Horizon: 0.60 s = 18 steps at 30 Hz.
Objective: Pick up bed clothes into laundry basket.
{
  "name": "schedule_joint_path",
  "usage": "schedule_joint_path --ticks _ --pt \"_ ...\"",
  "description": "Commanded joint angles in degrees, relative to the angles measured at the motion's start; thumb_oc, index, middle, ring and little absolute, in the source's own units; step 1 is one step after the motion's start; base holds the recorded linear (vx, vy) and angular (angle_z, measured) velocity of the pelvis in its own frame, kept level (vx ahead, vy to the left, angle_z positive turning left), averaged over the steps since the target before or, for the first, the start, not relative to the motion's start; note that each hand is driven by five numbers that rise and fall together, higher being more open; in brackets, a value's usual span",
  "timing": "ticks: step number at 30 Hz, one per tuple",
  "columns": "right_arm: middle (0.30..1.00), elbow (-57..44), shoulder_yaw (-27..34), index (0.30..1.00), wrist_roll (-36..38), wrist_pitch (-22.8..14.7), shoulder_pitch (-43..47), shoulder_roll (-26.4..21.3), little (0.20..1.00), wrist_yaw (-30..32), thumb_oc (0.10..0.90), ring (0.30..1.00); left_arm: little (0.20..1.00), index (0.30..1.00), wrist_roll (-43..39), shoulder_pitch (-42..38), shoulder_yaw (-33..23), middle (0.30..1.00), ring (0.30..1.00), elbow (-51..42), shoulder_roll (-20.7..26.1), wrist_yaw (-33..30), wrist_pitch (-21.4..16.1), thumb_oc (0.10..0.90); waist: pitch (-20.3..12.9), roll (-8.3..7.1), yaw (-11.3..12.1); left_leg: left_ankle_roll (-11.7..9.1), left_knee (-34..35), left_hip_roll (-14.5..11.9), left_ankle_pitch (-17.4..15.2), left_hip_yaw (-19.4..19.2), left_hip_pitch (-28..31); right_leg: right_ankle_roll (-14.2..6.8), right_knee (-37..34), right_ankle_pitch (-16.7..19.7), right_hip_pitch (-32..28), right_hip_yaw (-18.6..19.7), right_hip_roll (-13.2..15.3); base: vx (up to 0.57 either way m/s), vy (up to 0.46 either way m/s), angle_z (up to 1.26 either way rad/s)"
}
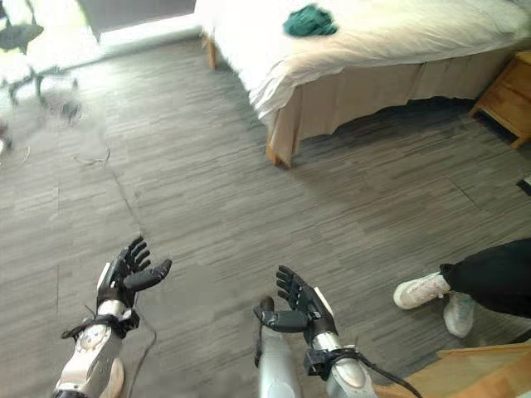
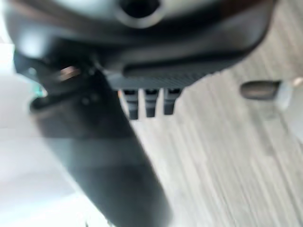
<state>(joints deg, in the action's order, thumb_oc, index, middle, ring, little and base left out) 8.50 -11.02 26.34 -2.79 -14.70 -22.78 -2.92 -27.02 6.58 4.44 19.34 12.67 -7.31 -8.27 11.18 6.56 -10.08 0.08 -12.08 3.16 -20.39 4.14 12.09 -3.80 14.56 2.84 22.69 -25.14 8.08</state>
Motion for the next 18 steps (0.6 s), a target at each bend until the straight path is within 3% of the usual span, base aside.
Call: schedule_joint_path --ticks 1,2,3,5,6,8,9,11,13,14,15,17,18 --pt "0.900 -4.80 -1.70 0.900 3.39 -6.34 6.61 -0.11 0.900 -1.43 0.800 0.900 0.900 0.900 -2.14 -1.35 -1.03 0.900 0.900 -10.49 5.45 1.15 -6.15 0.800 -5.66 -5.19 1.82 -7.88 -11.32 -6.59 22.67 -0.51 2.71 0.79 -7.60 2.18 -4.33 6.34 -2.63 0.68 -0.333 0.50" --pt "0.900 -5.00 -2.70 0.900 3.70 -6.06 7.56 -0.58 0.900 -1.00 0.800 0.900 0.900 0.900 -4.51 -1.16 -1.31 0.900 0.900 -10.40 4.73 1.09 -6.02 0.800 -5.50 -5.69 2.57 -10.26 -24.45 -6.27 28.94 -1.15 -3.01 2.58 -6.46 0.19 -6.76 6.26 -2.53 0.71 -0.371 0.68" --pt "0.900 -6.29 -2.80 0.900 6.36 -6.63 7.69 -0.92 0.900 -0.86 0.800 0.900 0.900 0.900 -6.03 -0.88 -1.37 0.900 0.900 -10.68 4.52 1.37 -5.56 0.800 -4.48 -7.03 3.79 -9.54 -33.53 -5.53 30.83 -1.89 -7.75 3.92 -7.50 -0.58 -10.01 7.48 -2.91 0.58 -0.398 0.56" --pt "0.900 -6.73 -3.78 0.900 7.80 -6.94 8.29 -1.38 0.900 -1.30 0.800 0.900 0.900 0.900 -4.74 -1.53 -0.48 0.900 0.900 -10.91 5.44 1.13 -5.17 0.800 -1.95 -9.26 6.35 -5.40 -44.36 -5.87 26.88 -4.44 -18.35 5.89 -9.59 -3.58 -15.82 10.35 -4.29 0.50 -0.366 0.09" --pt "0.900 -6.31 -4.04 0.900 6.91 -6.55 8.75 -1.92 0.900 -0.79 0.800 0.900 0.900 0.900 -3.63 -1.86 -0.09 0.900 0.900 -11.37 6.14 1.10 -5.00 0.800 -0.88 -9.70 7.71 -4.64 -45.99 -6.72 24.89 -5.39 -23.32 5.74 -10.59 -4.06 -18.61 11.59 -4.60 0.54 -0.236 -0.20" --pt "0.900 -5.92 -4.33 0.900 5.97 -6.46 9.35 -2.14 0.900 -0.28 0.800 0.900 0.900 0.900 -3.52 -1.95 -0.39 0.900 0.900 -11.20 6.38 1.04 -4.94 0.800 -0.53 -9.83 8.82 -4.34 -43.57 -7.71 24.08 -6.93 -26.13 5.68 -11.31 -4.55 -20.34 11.81 -4.63 0.49 -0.065 -0.37" --pt "0.900 -7.01 -4.15 0.900 6.63 -6.62 9.17 -2.29 0.900 -0.58 0.800 0.900 0.900 0.900 -5.45 -1.03 -0.99 0.900 0.900 -10.08 6.26 1.96 -5.13 0.800 -0.60 -9.20 10.74 -4.10 -31.01 -9.90 23.20 -9.44 -31.00 4.62 -12.48 -6.25 -24.76 13.36 -5.53 0.72 0.063 -0.38" --pt "0.900 -8.68 -4.70 0.900 5.73 -6.95 8.36 -2.74 0.900 -2.08 0.800 0.900 0.900 0.900 -4.59 0.25 -1.60 0.900 0.900 -7.98 6.61 1.65 -5.40 0.800 -1.14 -7.81 12.62 -4.06 -11.52 -9.90 25.17 -10.16 -30.94 3.05 -13.59 -8.62 -28.34 15.66 -6.14 0.87 0.182 -0.17" --pt "0.900 -7.13 -5.73 0.900 3.35 -6.80 8.30 -2.76 0.900 -2.73 0.800 0.900 0.900 0.900 -4.64 2.55 -3.05 0.900 0.900 -7.81 6.03 1.48 -5.62 0.800 -1.80 -6.72 15.20 -4.45 6.08 -6.76 28.94 -3.78 -29.12 2.20 -14.66 -10.93 -32.53 19.36 -7.30 0.88 0.196 -0.77" --pt "0.900 -5.49 -5.17 0.900 1.76 -6.28 7.82 -2.23 0.900 -2.91 0.800 0.900 0.900 0.900 -4.82 4.05 -4.32 0.900 0.900 -7.71 5.03 1.44 -5.64 0.800 -2.64 -6.20 15.69 -6.37 11.33 -6.71 32.16 -2.77 -30.42 1.95 -15.24 -12.63 -36.59 21.88 -7.75 0.96 0.150 -1.03" --pt "0.900 -5.61 -4.51 0.900 1.21 -5.98 7.62 -2.19 0.900 -3.18 0.800 0.900 0.900 0.900 -4.23 4.46 -4.95 0.900 0.900 -7.81 5.28 1.78 -5.66 0.800 -3.07 -6.49 15.73 -6.73 9.42 -6.88 32.98 -3.84 -30.22 1.55 -14.99 -13.21 -38.21 22.89 -7.19 0.85 0.148 -0.68" --pt "0.900 -7.07 -4.31 0.900 1.00 -5.98 7.14 -1.67 0.900 -4.30 0.800 0.900 0.900 0.900 -2.97 5.48 -6.56 0.900 0.900 -8.05 6.19 2.11 -6.04 0.800 -4.06 -7.70 16.63 -4.68 2.99 -6.28 29.16 -4.50 -30.96 -0.05 -12.87 -15.17 -38.92 24.26 -4.31 0.60 0.197 -1.15" --pt "0.900 -6.72 -4.71 0.900 0.47 -5.74 7.02 -1.29 0.900 -4.45 0.800 0.900 0.900 0.900 -2.91 5.50 -6.51 0.900 0.900 -7.98 6.11 1.71 -6.28 0.800 -4.24 -8.21 17.01 -4.14 1.55 -6.32 28.44 -4.94 -30.43 -1.17 -9.78 -13.88 -37.92 24.17 -2.83 0.52 0.214 -1.82"
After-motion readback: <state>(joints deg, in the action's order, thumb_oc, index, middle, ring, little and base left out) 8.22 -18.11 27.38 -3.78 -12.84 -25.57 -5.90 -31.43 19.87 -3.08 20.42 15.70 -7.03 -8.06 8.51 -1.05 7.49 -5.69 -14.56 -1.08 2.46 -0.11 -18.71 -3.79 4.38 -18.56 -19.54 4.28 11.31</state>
